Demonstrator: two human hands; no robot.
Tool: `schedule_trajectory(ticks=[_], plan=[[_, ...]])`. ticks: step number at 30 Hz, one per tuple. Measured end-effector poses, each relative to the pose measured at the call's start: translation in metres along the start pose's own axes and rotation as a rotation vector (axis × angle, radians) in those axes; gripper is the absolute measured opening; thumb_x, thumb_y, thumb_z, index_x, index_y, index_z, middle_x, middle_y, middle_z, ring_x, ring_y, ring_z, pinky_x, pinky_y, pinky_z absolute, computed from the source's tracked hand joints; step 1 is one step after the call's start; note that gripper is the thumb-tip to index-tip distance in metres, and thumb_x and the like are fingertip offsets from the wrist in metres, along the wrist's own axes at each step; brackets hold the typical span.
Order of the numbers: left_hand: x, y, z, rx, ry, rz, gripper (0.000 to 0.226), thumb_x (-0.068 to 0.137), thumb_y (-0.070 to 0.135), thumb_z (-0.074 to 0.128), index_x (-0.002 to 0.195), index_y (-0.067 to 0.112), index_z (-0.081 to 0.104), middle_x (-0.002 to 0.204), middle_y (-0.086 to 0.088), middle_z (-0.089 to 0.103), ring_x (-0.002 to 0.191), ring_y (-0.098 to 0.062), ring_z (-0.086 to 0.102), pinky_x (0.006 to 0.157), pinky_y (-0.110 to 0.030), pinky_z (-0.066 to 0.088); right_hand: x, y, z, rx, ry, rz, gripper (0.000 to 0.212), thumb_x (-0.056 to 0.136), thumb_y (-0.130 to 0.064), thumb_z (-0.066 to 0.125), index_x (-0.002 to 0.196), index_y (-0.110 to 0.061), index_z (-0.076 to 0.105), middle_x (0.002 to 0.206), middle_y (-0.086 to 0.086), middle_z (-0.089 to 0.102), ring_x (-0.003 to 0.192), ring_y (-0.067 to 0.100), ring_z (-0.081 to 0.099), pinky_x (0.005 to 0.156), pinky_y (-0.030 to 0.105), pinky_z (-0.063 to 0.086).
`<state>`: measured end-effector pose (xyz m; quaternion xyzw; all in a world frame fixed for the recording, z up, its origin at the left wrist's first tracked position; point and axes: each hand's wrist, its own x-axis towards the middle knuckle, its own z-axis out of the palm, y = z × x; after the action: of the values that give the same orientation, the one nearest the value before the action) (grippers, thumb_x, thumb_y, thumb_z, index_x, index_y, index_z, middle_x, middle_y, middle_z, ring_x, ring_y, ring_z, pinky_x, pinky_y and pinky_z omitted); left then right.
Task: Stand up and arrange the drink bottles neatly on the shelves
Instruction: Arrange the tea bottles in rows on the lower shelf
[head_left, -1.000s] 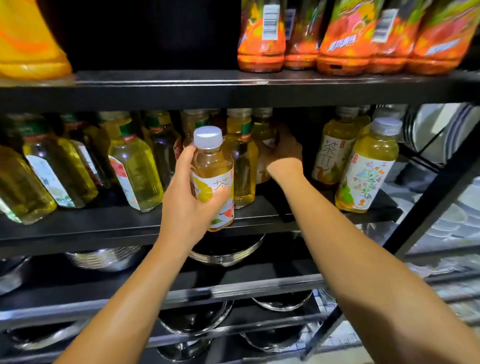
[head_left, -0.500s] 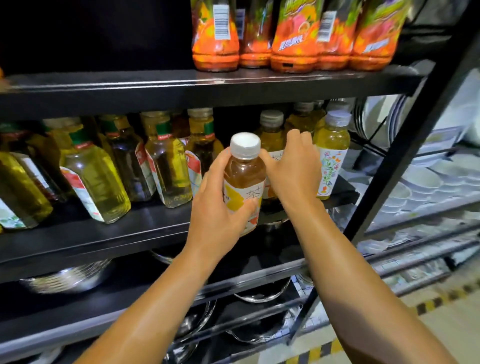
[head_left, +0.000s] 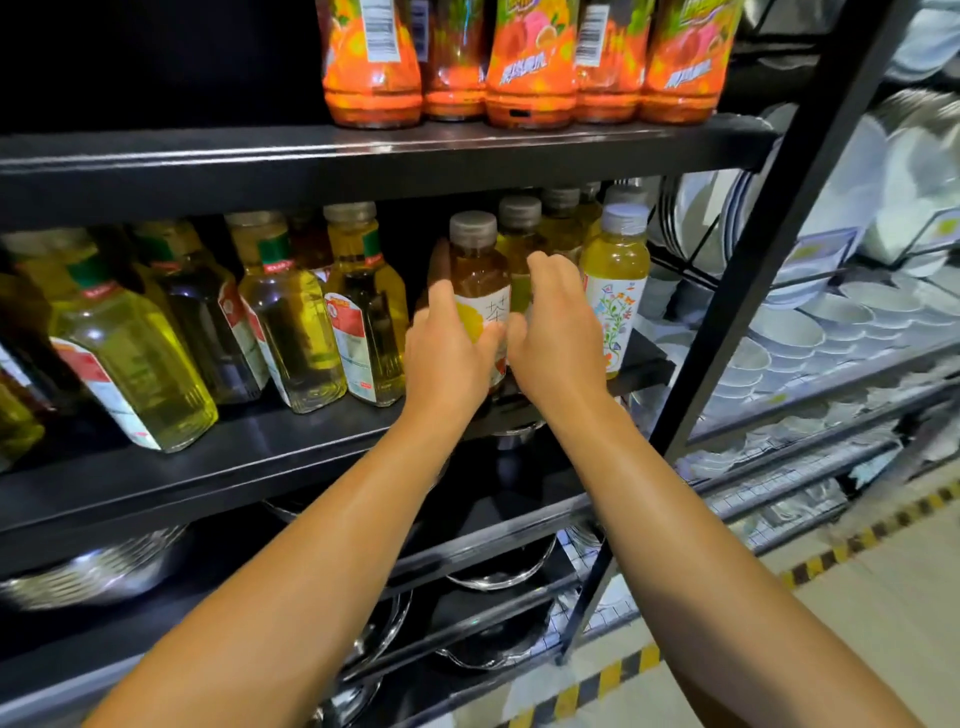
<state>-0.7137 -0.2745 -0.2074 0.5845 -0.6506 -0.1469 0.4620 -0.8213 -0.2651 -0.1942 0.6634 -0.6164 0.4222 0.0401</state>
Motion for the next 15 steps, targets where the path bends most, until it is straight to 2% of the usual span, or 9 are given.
schedule_trajectory(ticks=[1,3,5,7,9,11,15], plan=[[0.002,0.002,0.002,0.012,-0.012,-0.016,0.037,0.091,0.033,0.066,0.104,0.019,0.035,0.096,-0.002,0.047,0.090,-0.024,0.051,0.070,-0.032,0.040,-0.005,0.003,0.003,0.017,-0.021,-0.007,0.049,0.089,-0.008,0.055,0.136,-0.010,0.042,0.137,0.006,0.043,0.111,0.024,0.049,0.077,0.038,0.044],[0.006,0.005,0.004,0.016,-0.035,-0.049,0.034,0.092,0.034,0.065,0.102,0.018,0.036,0.096,-0.002,0.046,0.089,-0.023,0.050,0.070,-0.032,0.039,-0.012,0.008,0.008,0.052,-0.043,-0.004,0.058,0.090,-0.008,0.055,0.145,-0.010,0.036,0.148,0.006,0.037,0.128,0.024,0.044,0.095,0.041,0.046],[0.008,0.007,0.005,0.009,-0.042,-0.074,0.034,0.093,0.034,0.064,0.110,0.013,0.043,0.098,-0.002,0.045,0.090,-0.021,0.048,0.072,-0.030,0.039,-0.017,0.012,0.011,0.083,-0.047,-0.002,0.059,0.090,-0.006,0.054,0.146,-0.011,0.036,0.149,0.004,0.037,0.132,0.022,0.041,0.102,0.039,0.043],[0.008,0.007,0.005,0.004,-0.043,-0.079,0.040,0.093,0.034,0.064,0.118,0.009,0.045,0.099,-0.002,0.044,0.090,-0.020,0.047,0.073,-0.030,0.038,-0.020,0.014,0.011,0.102,-0.044,0.002,0.061,0.089,-0.004,0.055,0.146,-0.012,0.036,0.149,0.004,0.038,0.132,0.021,0.042,0.103,0.036,0.043],[0.004,0.002,0.006,-0.003,-0.045,-0.052,0.038,0.090,0.031,0.067,0.113,0.011,0.042,0.100,-0.003,0.045,0.091,-0.020,0.048,0.071,-0.030,0.039,-0.025,0.016,0.008,0.120,-0.003,-0.009,0.060,0.088,-0.006,0.057,0.145,-0.013,0.039,0.147,0.003,0.041,0.131,0.020,0.043,0.100,0.034,0.043],[-0.004,-0.006,0.007,-0.024,-0.036,-0.022,0.041,0.087,0.027,0.070,0.110,0.012,0.039,0.105,-0.005,0.047,0.092,-0.019,0.049,0.070,-0.027,0.038,-0.033,0.019,0.004,0.127,0.098,0.000,0.055,0.087,-0.011,0.059,0.140,-0.015,0.045,0.141,0.001,0.045,0.126,0.020,0.046,0.097,0.033,0.044],[-0.014,-0.018,0.014,0.012,0.021,-0.049,0.051,0.087,0.025,0.071,0.124,0.007,0.041,0.122,-0.015,0.049,0.109,-0.028,0.052,0.079,-0.030,0.042,-0.046,0.039,-0.006,0.080,0.295,0.141,0.058,0.083,-0.018,0.062,0.138,-0.015,0.045,0.140,0.004,0.040,0.123,0.024,0.040,0.094,0.023,0.033]])
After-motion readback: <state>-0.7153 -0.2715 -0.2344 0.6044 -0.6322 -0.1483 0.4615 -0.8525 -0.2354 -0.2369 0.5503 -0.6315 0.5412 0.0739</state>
